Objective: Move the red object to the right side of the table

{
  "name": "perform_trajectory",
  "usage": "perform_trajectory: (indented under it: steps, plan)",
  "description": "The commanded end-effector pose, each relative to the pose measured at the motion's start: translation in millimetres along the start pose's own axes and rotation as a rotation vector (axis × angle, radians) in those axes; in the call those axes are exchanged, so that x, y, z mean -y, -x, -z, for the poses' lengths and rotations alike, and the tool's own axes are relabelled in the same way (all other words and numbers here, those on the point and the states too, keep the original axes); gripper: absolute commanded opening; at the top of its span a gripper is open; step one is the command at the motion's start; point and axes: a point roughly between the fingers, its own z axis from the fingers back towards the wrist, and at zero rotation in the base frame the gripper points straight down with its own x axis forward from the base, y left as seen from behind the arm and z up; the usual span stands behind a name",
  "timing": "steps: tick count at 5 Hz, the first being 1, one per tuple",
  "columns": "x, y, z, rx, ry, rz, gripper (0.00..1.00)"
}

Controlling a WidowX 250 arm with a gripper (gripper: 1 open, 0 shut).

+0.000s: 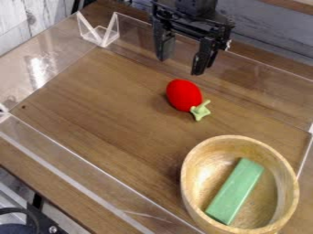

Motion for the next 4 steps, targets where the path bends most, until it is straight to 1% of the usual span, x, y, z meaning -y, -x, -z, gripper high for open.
perform_trajectory:
  steps: [1,2,3,4]
  plan:
    - [-6,-0.3,8.3,-0.002,-0.003,-0.011,1.0]
    - [-31,-0.6,6.7,0.018,-0.012,0.033,1.0]
    - [-67,-1.8,-3.6,0.073,-0.015,0.085,1.0]
    - [-80,0.7,-10.1,0.145,0.007,0.112,1.0]
